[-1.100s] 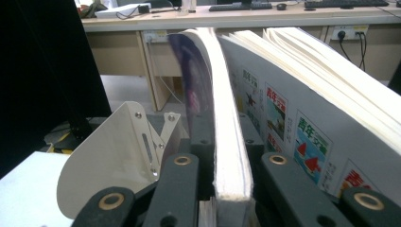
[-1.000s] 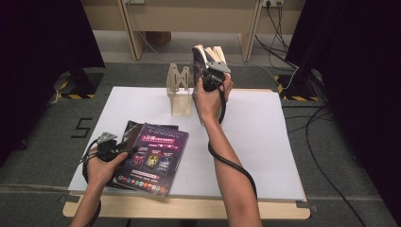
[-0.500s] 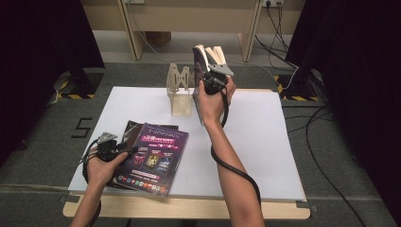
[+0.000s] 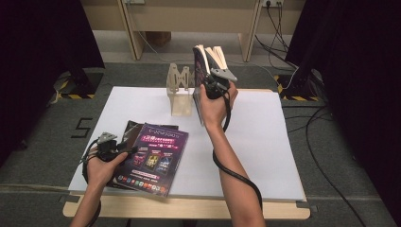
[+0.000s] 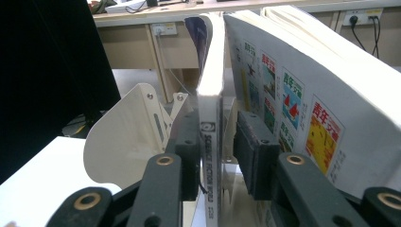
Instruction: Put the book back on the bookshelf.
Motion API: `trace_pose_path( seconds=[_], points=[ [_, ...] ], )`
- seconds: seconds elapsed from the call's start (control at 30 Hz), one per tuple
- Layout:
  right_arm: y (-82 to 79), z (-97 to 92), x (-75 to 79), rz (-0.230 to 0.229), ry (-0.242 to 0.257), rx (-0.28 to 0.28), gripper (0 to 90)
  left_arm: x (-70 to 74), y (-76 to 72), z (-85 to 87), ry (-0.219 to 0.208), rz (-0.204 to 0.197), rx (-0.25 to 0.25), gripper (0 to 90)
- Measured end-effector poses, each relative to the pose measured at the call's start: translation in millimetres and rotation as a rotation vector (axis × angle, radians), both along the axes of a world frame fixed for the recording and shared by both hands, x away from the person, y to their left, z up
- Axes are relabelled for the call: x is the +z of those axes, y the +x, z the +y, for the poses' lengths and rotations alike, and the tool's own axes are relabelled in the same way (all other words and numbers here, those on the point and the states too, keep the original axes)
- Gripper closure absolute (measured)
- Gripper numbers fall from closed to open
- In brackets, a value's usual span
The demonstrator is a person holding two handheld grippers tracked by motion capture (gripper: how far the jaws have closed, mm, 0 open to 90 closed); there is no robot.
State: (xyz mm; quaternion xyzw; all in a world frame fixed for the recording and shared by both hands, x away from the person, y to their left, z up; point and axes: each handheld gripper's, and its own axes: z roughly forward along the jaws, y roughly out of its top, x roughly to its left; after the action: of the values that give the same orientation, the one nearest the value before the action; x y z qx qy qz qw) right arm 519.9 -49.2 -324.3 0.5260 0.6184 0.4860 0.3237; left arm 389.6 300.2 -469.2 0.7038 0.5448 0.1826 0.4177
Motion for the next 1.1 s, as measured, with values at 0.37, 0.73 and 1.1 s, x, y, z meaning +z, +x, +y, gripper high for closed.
trace_pose_path(
  seconds=[0.37,0.73,1.1],
  points=[
    [-8.3,-4.1,-3.3,0.001,0.009,0.006,70.3,0.1,-0.1,-1.0,0.002,0.002,-0.001,42.3],
    [-14.9,-7.6,-3.7,-0.003,0.01,0.013,70.2,0.2,-0.4,-1.5,0.003,0.004,0.002,42.3],
    [-22.2,-9.8,-5.0,-0.003,0.021,0.019,69.6,-0.2,-0.2,-1.9,0.004,0.004,0.002,42.3]
  ],
)
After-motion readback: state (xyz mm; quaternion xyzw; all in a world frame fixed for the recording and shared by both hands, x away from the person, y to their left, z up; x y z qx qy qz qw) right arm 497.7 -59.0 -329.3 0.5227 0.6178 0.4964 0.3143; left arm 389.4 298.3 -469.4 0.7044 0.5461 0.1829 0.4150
